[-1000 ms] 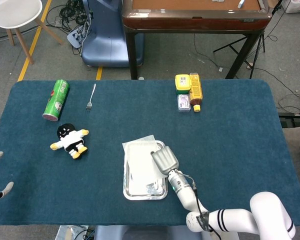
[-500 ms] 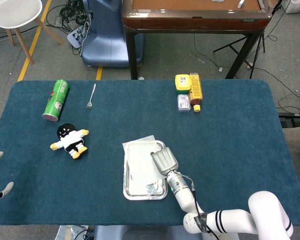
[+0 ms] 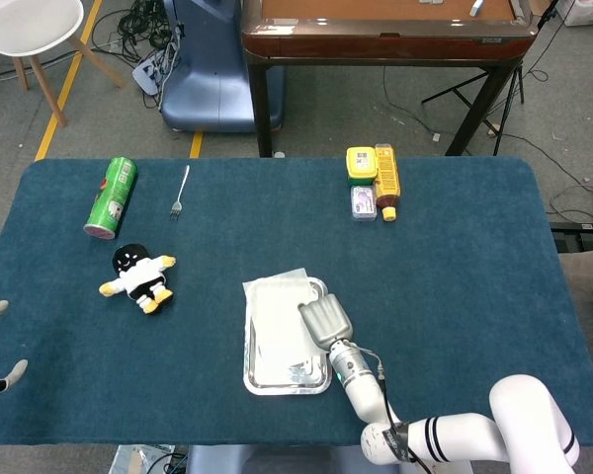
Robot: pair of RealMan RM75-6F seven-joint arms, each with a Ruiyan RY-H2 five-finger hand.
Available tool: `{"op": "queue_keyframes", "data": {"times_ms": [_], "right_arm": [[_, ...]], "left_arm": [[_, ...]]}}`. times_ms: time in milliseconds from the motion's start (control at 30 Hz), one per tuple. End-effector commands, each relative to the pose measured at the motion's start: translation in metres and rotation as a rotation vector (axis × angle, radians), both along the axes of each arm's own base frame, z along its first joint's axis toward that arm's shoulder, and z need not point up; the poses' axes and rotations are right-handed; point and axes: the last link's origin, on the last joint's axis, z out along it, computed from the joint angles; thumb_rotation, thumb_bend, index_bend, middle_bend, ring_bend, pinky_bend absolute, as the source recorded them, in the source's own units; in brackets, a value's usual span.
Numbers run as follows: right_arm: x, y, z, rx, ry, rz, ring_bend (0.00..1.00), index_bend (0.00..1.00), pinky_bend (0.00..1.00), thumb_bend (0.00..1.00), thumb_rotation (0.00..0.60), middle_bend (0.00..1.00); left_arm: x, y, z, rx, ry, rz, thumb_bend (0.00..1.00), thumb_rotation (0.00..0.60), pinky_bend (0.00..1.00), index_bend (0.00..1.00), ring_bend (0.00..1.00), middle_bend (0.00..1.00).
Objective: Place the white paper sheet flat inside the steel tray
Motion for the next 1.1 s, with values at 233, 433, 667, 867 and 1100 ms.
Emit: {"op": "queue_keyframes", "data": {"times_ms": [233,433,667,867,1100], "right_arm": [[0.002,0.004,-0.001,0.012,-0.003,-0.002,1.0,0.41,1.0,1.0,0.6,1.0],[0.004,0.006,-0.003,0.019,-0.004,-0.008,1.0,0.41,1.0,1.0,0.6,1.0],[0.005,0.009,-0.003,0.03,-0.006,-0.01,1.0,0.41,1.0,1.0,0.6,1.0],[0.006,0.011,-0.003,0.032,-0.008,-0.01,1.0,0.41,1.0,1.0,0.6,1.0],[0.008,0.013,-0.003,0.038,-0.013,-0.015,1.0,0.41,1.0,1.0,0.6,1.0]], "left_arm": [[0.0,0.0,0.0,0.0,0.0,0.001,0.22,0.6,0.21,0.12,0.0,0.0],[0.0,0.0,0.001,0.001,-0.002,0.003,0.22,0.6,0.21,0.12,0.0,0.0],[0.0,0.0,0.001,0.001,-0.001,0.003,0.22,0.6,0.21,0.12,0.0,0.0],[0.0,0.0,0.001,0.002,-0.001,-0.001,0.22,0.6,0.21,0.12,0.0,0.01],[0.0,0.0,0.0,-0.001,0.0,0.001,0.22,0.6,0.21,0.12,0.0,0.01]]}}
